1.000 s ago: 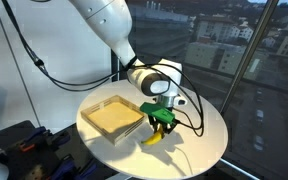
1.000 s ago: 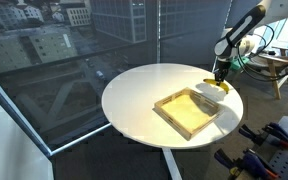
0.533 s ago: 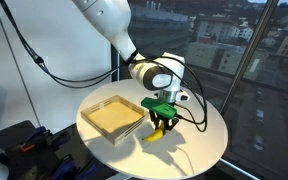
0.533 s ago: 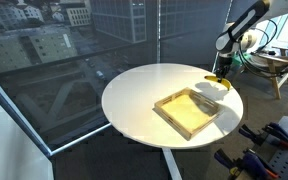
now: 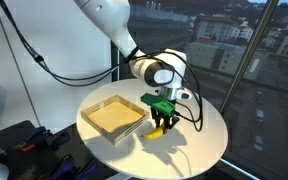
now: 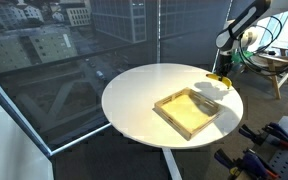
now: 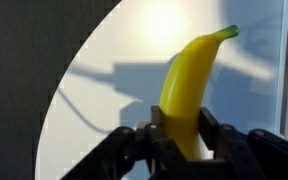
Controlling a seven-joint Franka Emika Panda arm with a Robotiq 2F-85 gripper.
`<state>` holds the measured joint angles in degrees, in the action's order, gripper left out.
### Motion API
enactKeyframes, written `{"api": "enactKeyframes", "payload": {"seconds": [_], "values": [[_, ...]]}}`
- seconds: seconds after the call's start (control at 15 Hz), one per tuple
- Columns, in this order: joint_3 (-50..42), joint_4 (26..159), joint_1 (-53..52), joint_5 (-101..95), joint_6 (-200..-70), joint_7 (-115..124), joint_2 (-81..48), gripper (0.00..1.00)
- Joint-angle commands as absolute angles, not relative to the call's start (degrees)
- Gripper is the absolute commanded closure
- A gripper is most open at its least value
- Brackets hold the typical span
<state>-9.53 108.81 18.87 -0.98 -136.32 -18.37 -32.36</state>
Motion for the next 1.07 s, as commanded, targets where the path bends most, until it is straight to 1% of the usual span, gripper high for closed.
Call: {"api": "enactKeyframes", "payload": {"seconds": [0.0, 1.0], "values": [[-10.58, 108.16, 17.34, -2.53, -133.24, -13.71, -31.13, 0.84], [-9.91, 107.70, 15.32, -2.10, -127.54, -12.21, -27.49, 0.84]]}}
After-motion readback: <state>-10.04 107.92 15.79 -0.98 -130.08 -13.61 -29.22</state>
